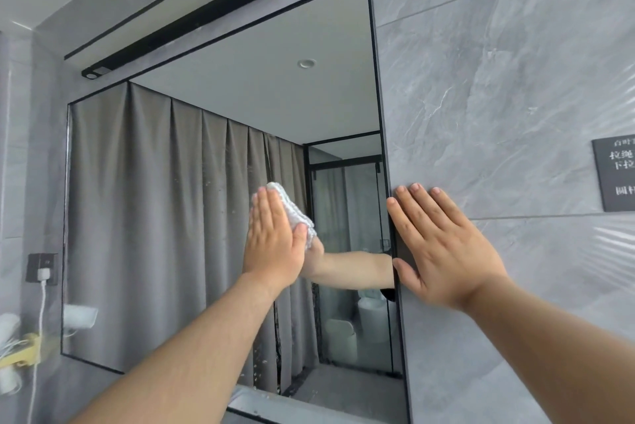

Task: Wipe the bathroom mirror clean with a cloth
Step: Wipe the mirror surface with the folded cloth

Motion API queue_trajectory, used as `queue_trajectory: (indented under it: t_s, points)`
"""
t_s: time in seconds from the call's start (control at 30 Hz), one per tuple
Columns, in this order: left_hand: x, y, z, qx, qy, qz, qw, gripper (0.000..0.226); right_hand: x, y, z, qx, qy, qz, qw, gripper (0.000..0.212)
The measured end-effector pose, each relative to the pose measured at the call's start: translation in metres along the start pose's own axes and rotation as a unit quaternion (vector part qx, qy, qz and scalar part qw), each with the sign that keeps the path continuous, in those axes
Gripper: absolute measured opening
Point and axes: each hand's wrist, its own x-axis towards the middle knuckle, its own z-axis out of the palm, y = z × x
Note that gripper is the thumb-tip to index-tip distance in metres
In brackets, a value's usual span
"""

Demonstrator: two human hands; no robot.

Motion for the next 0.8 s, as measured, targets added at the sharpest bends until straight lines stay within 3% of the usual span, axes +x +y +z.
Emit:
queue_trajectory:
  t_s: [0.1,0.27,0.43,0.63,0.8]
  points:
    - [-0.030,-0.004,0.012,-0.021,-0.015,-0.055,0.998,0.077,0.000,0.000,0.000,0.003,-0.003,0.002,1.000,0.080]
    - [-0.054,-0.006,0.009,-0.011,-0.057,-0.062,0.996,0.083,-0.001,0.000,-0.001,0.002,-0.009,-0.002,1.000,0.082]
    - [-0.003,0.006,-0.011,-0.069,-0.021,-0.110,0.991,0.077,0.000,0.000,-0.001,0.004,-0.004,-0.001,1.000,0.081]
    - [0.123,0.019,-0.057,-0.108,0.006,-0.220,0.969,0.077,0.000,0.000,-0.001,0.003,0.005,-0.004,1.000,0.081]
    - [0.124,0.022,-0.053,-0.115,0.006,-0.250,0.961,0.079,0.000,0.000,-0.001,0.005,0.004,-0.004,1.000,0.081]
